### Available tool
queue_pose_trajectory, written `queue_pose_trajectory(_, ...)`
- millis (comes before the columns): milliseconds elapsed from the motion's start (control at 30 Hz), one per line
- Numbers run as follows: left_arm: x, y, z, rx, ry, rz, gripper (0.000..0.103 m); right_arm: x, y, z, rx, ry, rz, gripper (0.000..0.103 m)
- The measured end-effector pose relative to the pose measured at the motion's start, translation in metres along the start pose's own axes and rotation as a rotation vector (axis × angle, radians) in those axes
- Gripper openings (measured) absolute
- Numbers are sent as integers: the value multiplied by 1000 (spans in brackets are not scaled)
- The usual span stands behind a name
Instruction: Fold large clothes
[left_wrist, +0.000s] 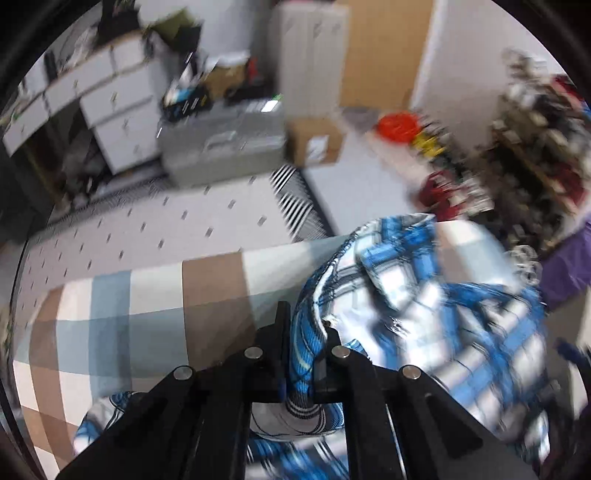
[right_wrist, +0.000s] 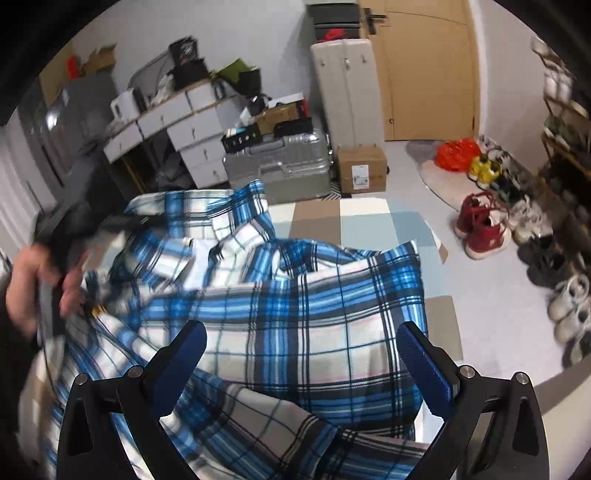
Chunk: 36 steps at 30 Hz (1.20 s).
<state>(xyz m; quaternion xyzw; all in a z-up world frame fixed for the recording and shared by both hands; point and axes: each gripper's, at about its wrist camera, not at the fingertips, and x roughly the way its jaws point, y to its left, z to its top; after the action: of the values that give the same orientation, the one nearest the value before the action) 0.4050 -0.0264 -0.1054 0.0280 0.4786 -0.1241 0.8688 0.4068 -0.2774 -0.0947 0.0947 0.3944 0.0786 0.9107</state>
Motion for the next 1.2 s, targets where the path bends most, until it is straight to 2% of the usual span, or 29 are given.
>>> queue_pose_trajectory(67,-35,-14,-21,87,-49,-31,2,-9,0,7,37,-17,32,103)
queue_pose_trajectory(167,-64,-29,-48,169,-64,-60,2,-20,9,24,52,-37,89,103)
queue_pose_trajectory(267,-82,-42,-67,266,-91,-39,2,-22,29,42,10,-46,127,103)
queue_pose_trajectory(400,-89,-43,-71,267,-90,-58,2,10,60,57,-69,68,76,103)
queue_pose_trajectory(467,-83,-36,-65,246,-80,-74,2,31,74,58,-123,122,8,103)
queue_pose_trajectory(600,-77,-31,-60,251,-105,-72,2,70,83,60,-167,158,-118,102)
queue_pose_trajectory(667,-76,-27,-60,235,-120,-72,2,87,81,60,-166,178,-157,79)
queue_pose_trajectory(733,-76,-23,-58,210,-118,-77,2,97,79,61,-163,224,-170,2)
queue_pose_trajectory(767,-78,-21,-57,200,-116,-82,2,94,76,60,-140,234,-171,3)
queue_pose_trajectory(833,-89,-18,-59,191,-142,-89,2,65,74,60,-95,148,-120,3)
queue_pose_trajectory(1033,-152,-13,-92,151,-239,-140,2,-44,90,45,-188,-44,-84,2)
queue_pose_trajectory(1067,-162,-14,-98,151,-247,-151,2,-74,94,35,-211,-96,-85,2)
queue_pose_trajectory(1167,-198,-21,-131,163,-296,-164,2,-127,105,8,-246,-153,-56,2)
queue_pose_trajectory(1200,-207,-24,-143,170,-305,-169,2,-148,110,-11,-262,-169,-53,2)
